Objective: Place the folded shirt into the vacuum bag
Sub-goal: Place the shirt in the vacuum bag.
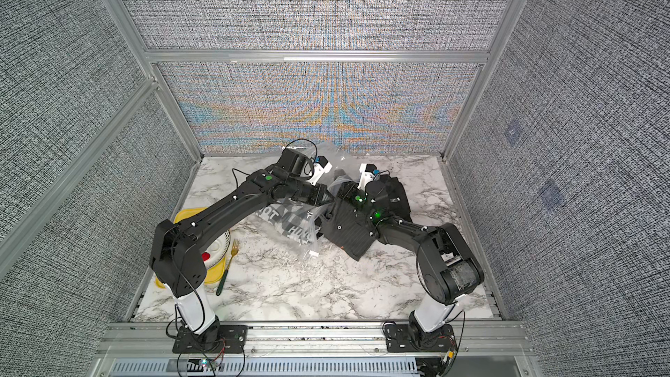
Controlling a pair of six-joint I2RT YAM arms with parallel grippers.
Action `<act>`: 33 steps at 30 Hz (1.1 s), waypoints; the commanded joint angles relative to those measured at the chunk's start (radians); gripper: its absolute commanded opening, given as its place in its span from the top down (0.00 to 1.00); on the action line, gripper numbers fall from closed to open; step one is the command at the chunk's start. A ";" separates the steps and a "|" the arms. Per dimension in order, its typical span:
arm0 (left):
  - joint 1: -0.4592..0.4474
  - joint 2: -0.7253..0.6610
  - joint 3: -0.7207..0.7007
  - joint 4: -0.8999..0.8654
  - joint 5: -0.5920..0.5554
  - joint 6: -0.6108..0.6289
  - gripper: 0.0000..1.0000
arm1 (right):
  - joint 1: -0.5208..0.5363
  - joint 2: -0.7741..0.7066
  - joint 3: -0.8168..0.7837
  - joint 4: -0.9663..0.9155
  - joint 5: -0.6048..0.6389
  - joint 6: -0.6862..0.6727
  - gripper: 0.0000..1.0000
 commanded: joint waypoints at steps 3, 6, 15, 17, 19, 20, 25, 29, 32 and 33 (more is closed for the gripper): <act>-0.014 -0.005 -0.001 0.005 0.015 0.007 1.00 | -0.006 0.059 0.025 0.112 -0.008 0.172 1.00; -0.014 -0.001 0.000 0.001 0.010 0.010 1.00 | -0.011 0.088 0.026 0.176 -0.033 0.259 1.00; -0.014 0.000 0.006 -0.056 -0.086 0.055 1.00 | -0.054 0.045 0.018 0.047 -0.124 0.353 1.00; -0.014 -0.003 0.015 -0.071 -0.116 0.069 1.00 | -0.065 0.032 0.017 0.022 -0.153 0.372 1.00; -0.013 -0.003 0.037 -0.093 -0.145 0.085 1.00 | -0.072 0.017 0.025 -0.008 -0.174 0.367 1.00; -0.011 -0.003 0.053 -0.107 -0.160 0.094 1.00 | -0.074 0.009 0.027 -0.022 -0.182 0.365 1.00; -0.010 0.000 0.137 -0.165 -0.165 0.118 1.00 | -0.088 0.003 0.020 0.015 -0.206 0.409 1.00; -0.010 -0.003 0.146 -0.182 -0.151 0.125 1.00 | -0.095 0.009 0.014 0.061 -0.218 0.464 1.00; -0.011 -0.002 0.134 -0.183 -0.161 0.128 1.00 | -0.101 0.020 -0.005 0.131 -0.235 0.524 1.00; -0.010 0.000 0.129 -0.182 -0.161 0.128 1.00 | -0.105 0.022 -0.012 0.150 -0.238 0.540 1.00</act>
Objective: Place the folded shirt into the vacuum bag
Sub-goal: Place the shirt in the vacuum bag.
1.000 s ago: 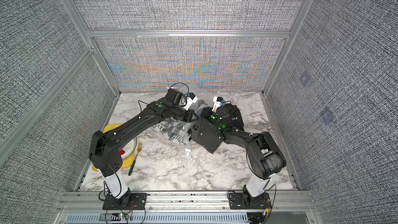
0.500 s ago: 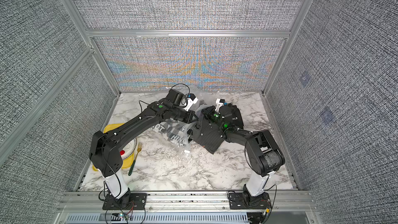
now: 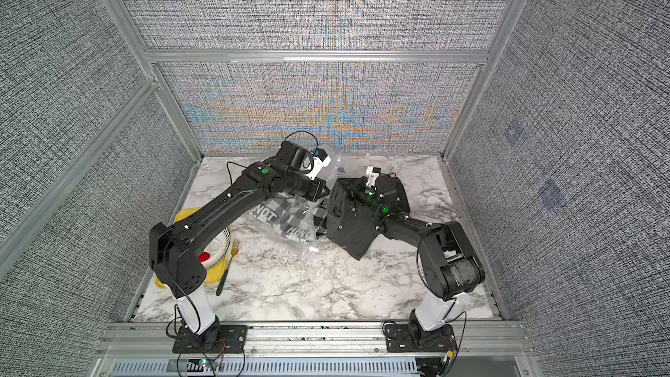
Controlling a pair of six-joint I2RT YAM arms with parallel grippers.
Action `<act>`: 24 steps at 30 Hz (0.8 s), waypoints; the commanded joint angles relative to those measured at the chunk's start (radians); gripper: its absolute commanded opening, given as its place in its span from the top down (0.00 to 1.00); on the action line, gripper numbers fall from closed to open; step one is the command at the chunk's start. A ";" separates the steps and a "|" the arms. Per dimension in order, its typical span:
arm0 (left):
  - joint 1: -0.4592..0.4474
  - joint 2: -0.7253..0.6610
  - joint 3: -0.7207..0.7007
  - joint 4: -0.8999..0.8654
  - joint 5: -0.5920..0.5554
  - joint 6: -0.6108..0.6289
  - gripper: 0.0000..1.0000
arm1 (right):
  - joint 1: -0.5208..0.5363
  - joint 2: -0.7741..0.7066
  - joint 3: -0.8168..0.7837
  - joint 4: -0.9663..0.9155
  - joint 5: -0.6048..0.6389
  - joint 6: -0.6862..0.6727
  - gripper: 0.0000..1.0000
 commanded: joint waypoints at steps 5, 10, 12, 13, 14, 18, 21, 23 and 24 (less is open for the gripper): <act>0.000 0.001 -0.033 -0.005 0.014 0.011 1.00 | -0.020 0.008 -0.031 0.180 -0.032 0.134 1.00; 0.000 -0.006 -0.056 0.002 0.017 0.009 1.00 | -0.020 0.014 -0.009 0.206 -0.035 0.168 1.00; 0.001 -0.010 -0.058 0.012 0.033 0.002 1.00 | -0.018 0.011 -0.001 0.187 -0.020 0.163 1.00; 0.000 -0.012 -0.055 0.019 0.044 -0.003 1.00 | -0.013 0.011 -0.002 0.185 -0.008 0.160 1.00; 0.000 -0.015 -0.052 0.024 0.054 -0.009 1.00 | -0.008 0.019 0.001 0.184 0.003 0.160 1.00; -0.002 -0.024 -0.026 0.044 0.107 -0.031 1.00 | 0.026 0.087 0.005 0.259 0.041 0.200 1.00; -0.003 -0.029 -0.006 0.057 0.141 -0.048 1.00 | 0.060 0.139 0.017 0.279 0.087 0.202 1.00; -0.005 -0.030 0.004 0.064 0.155 -0.056 1.00 | 0.085 0.175 0.027 0.304 0.115 0.204 1.00; -0.006 -0.029 0.010 0.066 0.160 -0.056 1.00 | 0.097 0.198 0.036 0.320 0.122 0.206 1.00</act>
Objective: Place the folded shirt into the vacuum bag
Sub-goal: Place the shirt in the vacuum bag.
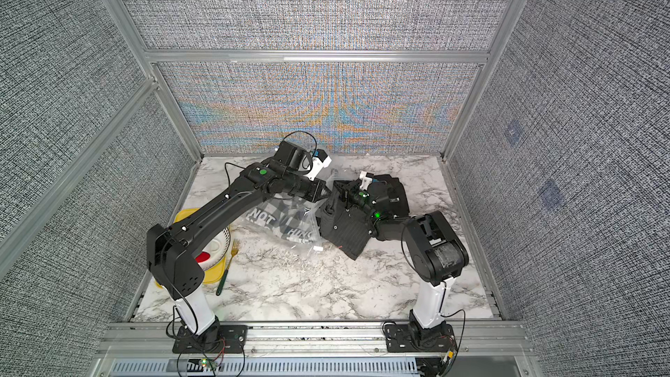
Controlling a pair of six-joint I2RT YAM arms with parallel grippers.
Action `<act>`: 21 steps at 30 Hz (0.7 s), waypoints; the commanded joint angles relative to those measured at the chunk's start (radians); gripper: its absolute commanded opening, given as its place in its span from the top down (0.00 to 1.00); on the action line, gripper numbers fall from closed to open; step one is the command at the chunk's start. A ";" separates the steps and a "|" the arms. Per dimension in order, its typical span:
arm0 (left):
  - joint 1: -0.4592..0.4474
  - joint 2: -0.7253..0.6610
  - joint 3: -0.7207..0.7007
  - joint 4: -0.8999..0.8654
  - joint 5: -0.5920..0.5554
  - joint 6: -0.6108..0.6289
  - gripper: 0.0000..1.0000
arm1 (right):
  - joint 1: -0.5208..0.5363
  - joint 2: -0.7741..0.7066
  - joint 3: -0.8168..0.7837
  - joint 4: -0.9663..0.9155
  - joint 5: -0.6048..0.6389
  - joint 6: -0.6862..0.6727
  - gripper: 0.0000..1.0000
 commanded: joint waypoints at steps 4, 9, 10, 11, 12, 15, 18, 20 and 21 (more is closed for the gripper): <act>-0.008 0.005 0.024 0.045 0.079 -0.018 1.00 | 0.068 0.110 0.044 0.151 0.070 0.033 1.00; -0.008 0.007 0.013 0.055 0.089 -0.012 1.00 | 0.116 0.148 0.051 0.113 0.092 -0.081 1.00; -0.009 0.007 0.013 0.056 0.092 -0.012 1.00 | 0.128 0.156 0.068 0.083 0.083 -0.122 1.00; -0.009 0.007 0.013 0.057 0.095 -0.011 1.00 | 0.141 0.164 0.080 0.057 0.079 -0.152 1.00; -0.009 0.007 0.013 0.059 0.096 -0.011 1.00 | 0.154 0.172 0.092 0.041 0.076 -0.191 1.00; -0.011 0.007 0.013 0.058 0.098 -0.006 1.00 | 0.202 0.186 0.137 -0.099 0.095 -0.350 1.00; -0.010 0.002 0.004 0.063 0.096 -0.004 1.00 | 0.245 0.220 0.191 -0.252 0.124 -0.507 1.00; -0.011 0.004 -0.002 0.067 0.096 -0.005 1.00 | 0.259 0.258 0.225 -0.324 0.135 -0.575 1.00; -0.011 0.002 -0.006 0.070 0.098 -0.006 1.00 | 0.259 0.277 0.246 -0.372 0.142 -0.597 1.00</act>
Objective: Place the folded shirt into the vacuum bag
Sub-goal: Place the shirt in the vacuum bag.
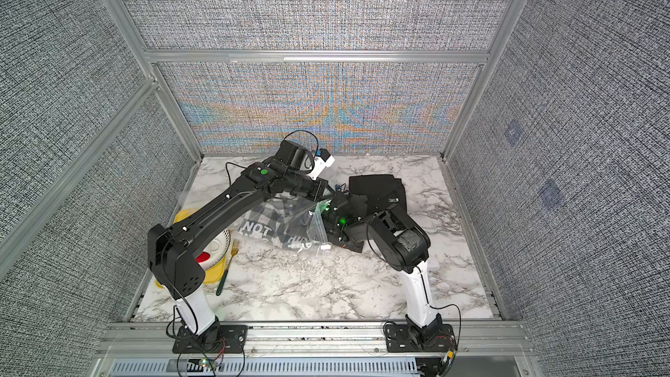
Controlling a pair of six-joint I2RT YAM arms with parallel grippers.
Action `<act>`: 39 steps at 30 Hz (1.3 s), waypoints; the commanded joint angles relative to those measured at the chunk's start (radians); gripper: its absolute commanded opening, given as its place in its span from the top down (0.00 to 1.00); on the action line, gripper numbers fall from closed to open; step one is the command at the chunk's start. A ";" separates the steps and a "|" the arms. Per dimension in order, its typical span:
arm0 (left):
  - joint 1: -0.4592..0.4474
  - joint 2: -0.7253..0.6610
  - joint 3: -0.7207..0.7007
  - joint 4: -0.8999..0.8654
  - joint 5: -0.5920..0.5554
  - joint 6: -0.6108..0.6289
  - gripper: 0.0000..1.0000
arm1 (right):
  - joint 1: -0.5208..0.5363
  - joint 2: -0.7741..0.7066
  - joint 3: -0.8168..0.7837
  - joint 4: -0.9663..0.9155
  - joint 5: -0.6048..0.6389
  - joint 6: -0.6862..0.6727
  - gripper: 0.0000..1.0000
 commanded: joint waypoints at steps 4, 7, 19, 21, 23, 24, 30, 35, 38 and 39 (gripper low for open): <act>-0.005 -0.011 -0.025 0.065 0.048 0.001 1.00 | -0.011 0.087 0.071 -0.227 -0.015 -0.184 1.00; -0.009 -0.016 -0.038 0.068 0.049 0.003 1.00 | -0.026 0.082 0.097 -0.243 -0.058 -0.196 1.00; -0.034 -0.045 -0.086 0.068 0.062 0.015 1.00 | -0.096 -0.064 0.123 -0.052 -0.271 0.028 1.00; -0.038 -0.051 -0.093 0.069 0.061 0.015 1.00 | -0.109 -0.076 0.119 -0.014 -0.283 0.083 1.00; -0.042 -0.051 -0.096 0.065 0.061 0.018 1.00 | -0.117 -0.077 0.116 0.034 -0.295 0.148 1.00; -0.045 -0.049 -0.096 0.063 0.061 0.018 1.00 | -0.120 -0.074 0.112 0.071 -0.299 0.195 1.00; -0.051 -0.030 -0.093 0.053 0.066 0.024 1.00 | -0.123 -0.026 0.101 0.306 -0.322 0.488 1.00; -0.056 -0.015 -0.081 0.052 0.068 0.022 1.00 | -0.108 0.011 0.086 0.446 -0.297 0.658 1.00; -0.067 0.002 -0.054 0.046 0.074 0.020 1.00 | -0.097 0.045 0.126 0.394 -0.290 0.635 1.00; -0.072 0.008 -0.044 0.042 0.080 0.020 1.00 | -0.096 0.055 0.146 0.336 -0.288 0.594 1.00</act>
